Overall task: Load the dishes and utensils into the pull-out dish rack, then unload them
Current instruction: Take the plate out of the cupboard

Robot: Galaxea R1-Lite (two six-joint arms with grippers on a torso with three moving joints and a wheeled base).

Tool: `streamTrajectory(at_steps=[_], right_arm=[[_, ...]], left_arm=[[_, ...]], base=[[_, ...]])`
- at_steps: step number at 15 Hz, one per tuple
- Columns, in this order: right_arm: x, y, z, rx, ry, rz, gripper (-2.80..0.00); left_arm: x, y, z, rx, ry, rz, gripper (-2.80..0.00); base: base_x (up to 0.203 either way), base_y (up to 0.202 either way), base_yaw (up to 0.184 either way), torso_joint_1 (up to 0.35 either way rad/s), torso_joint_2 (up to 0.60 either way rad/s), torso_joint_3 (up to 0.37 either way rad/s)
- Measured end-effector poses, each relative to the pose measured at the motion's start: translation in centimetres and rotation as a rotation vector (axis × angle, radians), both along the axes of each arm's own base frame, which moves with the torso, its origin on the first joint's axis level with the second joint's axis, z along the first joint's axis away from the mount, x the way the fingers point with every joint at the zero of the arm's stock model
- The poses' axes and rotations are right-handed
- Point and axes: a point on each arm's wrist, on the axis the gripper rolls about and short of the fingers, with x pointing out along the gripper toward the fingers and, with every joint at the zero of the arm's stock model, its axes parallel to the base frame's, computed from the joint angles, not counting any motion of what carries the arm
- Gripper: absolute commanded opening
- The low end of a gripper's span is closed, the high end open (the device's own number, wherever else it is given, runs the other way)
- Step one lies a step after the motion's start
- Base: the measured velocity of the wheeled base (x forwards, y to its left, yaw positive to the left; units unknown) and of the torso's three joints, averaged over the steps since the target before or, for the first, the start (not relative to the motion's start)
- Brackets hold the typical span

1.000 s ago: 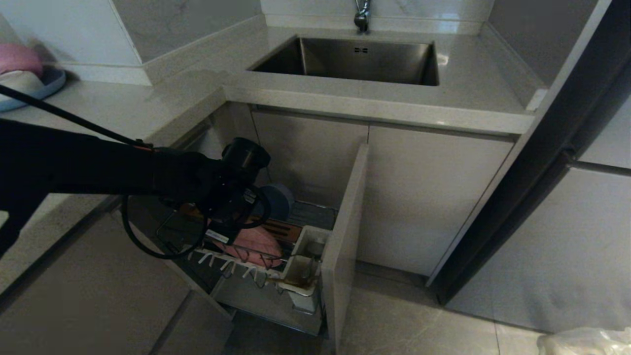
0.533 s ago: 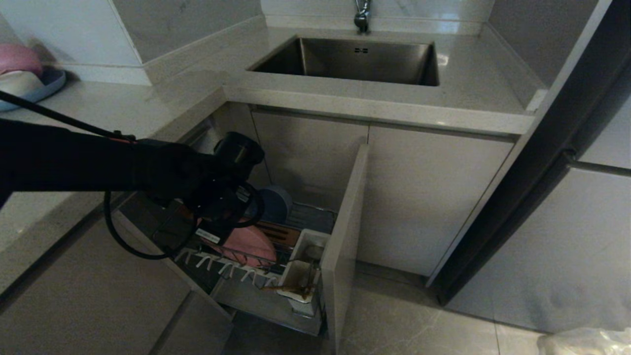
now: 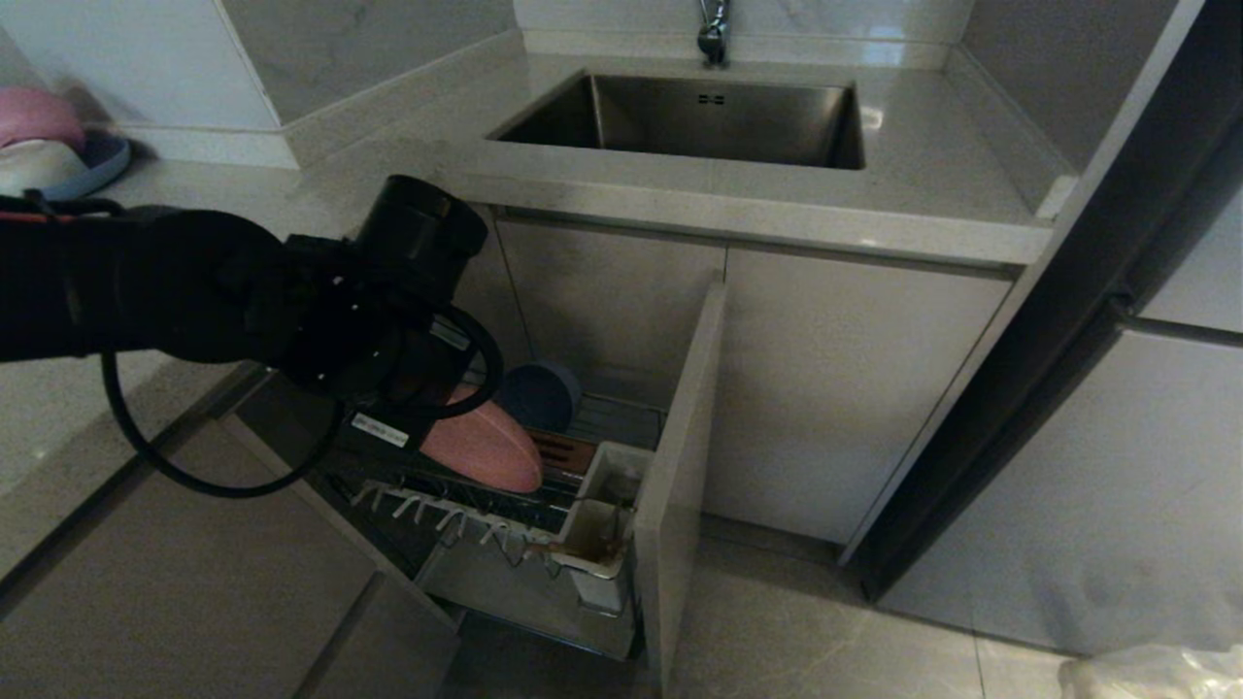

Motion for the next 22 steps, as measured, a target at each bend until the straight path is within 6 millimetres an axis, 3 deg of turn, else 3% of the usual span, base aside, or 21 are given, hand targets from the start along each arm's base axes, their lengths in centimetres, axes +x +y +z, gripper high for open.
streamTrajectory(at_steps=[3,7,13,17,22], right_arm=[[0.0,0.0,0.0,0.000,0.000,0.000,-2.80],[0.0,0.0,0.0,0.000,0.000,0.000,-2.80],[0.0,0.0,0.0,0.000,0.000,0.000,-2.80],[0.0,0.0,0.0,0.000,0.000,0.000,-2.80],[0.0,0.0,0.0,0.000,0.000,0.000,-2.80]], left_arm=[[-2.6,-0.6,2.4,-0.003,-0.070,-0.059,-2.80],[-7.7,-1.0,7.0,-0.040,-0.211,-0.212,-2.80],[-13.8,1.0,13.0,0.045,-0.420,-0.367,-2.80],[-15.4,3.1,16.1,0.272,-0.511,-0.378,-2.80],[-14.3,7.3,18.5,0.624,-0.446,-0.222,-2.80]], base=[[0.000,0.000,0.000,0.000,0.00,0.000],[0.000,0.000,0.000,0.000,0.00,0.000],[0.000,0.000,0.000,0.000,0.00,0.000],[0.000,0.000,0.000,0.000,0.00,0.000],[0.000,0.000,0.000,0.000,0.00,0.000]])
